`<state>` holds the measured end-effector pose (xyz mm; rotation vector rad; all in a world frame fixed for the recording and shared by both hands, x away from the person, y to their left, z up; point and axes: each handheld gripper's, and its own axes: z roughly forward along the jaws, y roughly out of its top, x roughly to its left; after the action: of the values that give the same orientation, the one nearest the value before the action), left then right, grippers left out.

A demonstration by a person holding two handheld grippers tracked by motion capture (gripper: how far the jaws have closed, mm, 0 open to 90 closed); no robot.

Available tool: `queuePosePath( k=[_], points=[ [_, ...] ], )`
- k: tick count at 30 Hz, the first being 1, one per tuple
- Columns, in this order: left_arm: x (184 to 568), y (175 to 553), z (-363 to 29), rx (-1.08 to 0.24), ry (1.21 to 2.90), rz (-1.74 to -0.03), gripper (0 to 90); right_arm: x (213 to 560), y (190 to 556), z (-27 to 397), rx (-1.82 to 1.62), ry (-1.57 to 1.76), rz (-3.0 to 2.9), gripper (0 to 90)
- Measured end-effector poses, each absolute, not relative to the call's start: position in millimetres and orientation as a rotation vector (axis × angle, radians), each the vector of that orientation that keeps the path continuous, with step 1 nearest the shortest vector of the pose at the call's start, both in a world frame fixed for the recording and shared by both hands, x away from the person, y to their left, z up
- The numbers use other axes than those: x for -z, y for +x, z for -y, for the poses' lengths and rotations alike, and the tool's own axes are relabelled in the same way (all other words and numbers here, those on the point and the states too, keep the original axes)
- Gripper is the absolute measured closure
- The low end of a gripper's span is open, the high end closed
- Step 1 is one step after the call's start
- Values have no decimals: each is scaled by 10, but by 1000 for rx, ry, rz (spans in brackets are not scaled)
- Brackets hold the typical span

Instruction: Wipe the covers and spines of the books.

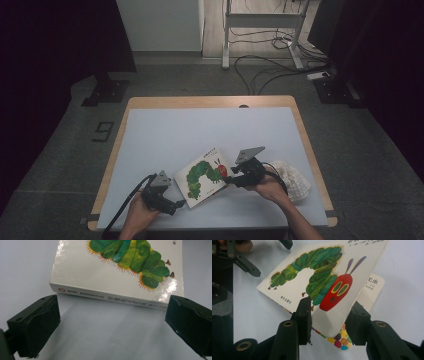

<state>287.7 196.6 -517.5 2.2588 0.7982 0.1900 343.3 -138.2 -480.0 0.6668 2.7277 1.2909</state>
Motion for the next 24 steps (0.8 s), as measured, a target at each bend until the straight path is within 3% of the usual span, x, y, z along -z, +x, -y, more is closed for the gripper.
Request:
queuePosePath(
  k=[24],
  points=[
    [5132,3005,-1826,-93,2258,-803,2,5000,3288,1541,-1315,712,-2692,619]
  ],
)
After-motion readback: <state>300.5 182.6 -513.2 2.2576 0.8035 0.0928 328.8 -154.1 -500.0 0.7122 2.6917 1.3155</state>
